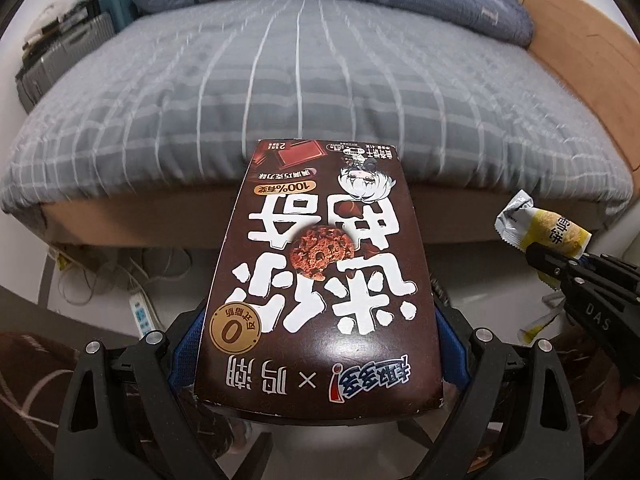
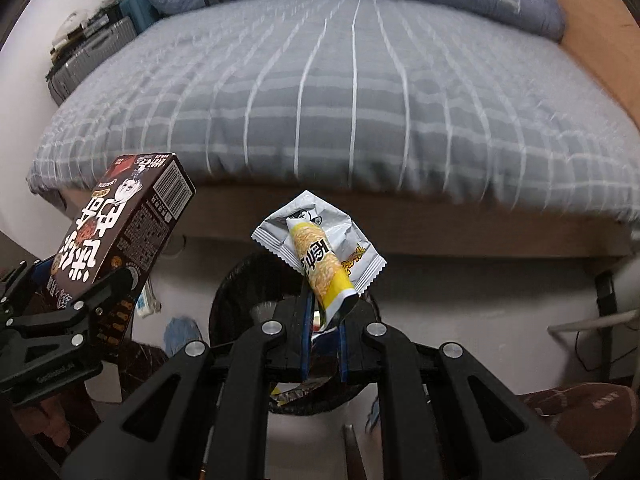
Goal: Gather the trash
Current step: 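Carry the snack box and yellow packet with both grippers over the bin, then open the right gripper to drop the yellow packet while the left releases the snack box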
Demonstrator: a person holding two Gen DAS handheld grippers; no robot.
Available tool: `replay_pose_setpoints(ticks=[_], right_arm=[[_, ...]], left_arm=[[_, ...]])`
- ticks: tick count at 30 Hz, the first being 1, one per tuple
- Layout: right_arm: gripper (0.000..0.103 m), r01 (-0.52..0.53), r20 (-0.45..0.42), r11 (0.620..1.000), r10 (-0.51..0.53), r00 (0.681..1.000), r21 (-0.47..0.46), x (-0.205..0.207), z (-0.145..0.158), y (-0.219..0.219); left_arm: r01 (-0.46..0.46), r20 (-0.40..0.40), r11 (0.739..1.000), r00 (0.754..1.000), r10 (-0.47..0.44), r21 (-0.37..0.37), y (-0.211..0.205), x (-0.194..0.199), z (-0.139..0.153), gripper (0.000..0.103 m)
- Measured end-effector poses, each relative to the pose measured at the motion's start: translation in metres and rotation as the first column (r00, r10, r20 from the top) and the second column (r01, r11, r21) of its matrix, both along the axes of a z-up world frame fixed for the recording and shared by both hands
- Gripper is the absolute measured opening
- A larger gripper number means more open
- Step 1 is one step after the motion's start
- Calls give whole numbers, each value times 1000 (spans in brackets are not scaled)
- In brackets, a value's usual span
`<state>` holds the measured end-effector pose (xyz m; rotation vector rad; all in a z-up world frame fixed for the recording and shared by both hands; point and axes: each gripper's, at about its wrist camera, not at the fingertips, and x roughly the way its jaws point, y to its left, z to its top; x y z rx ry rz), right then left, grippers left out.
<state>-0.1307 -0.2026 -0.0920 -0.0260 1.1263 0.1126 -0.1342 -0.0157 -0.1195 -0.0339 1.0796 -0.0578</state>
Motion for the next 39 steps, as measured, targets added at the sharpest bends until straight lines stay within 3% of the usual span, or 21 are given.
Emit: replay_pose_setpoints(ticks=[10, 15, 21, 29, 35, 39], right_arm=[[9, -50, -112, 999, 50, 992, 3, 21, -52, 21], [11, -89, -147, 996, 88, 985, -1, 27, -68, 41], [21, -123, -155, 992, 121, 980, -2, 31, -75, 56], [45, -152, -158, 988, 148, 976, -15, 27, -80, 66], [50, -159, -159, 987, 155, 975, -13, 21, -86, 73], [64, -160, -150, 987, 158, 976, 1, 23, -82, 70]], left_arm=[[-31, -97, 999, 995, 34, 32, 0, 11, -36, 89], [-67, -103, 997, 992, 71, 37, 9, 7, -34, 89], [-104, -97, 994, 990, 107, 36, 13, 3, -18, 89], [-118, -89, 992, 989, 121, 35, 1, 0, 5, 89], [-109, -86, 994, 990, 111, 33, -2, 0, 5, 89], [-107, -85, 994, 990, 110, 34, 0, -2, 6, 89]])
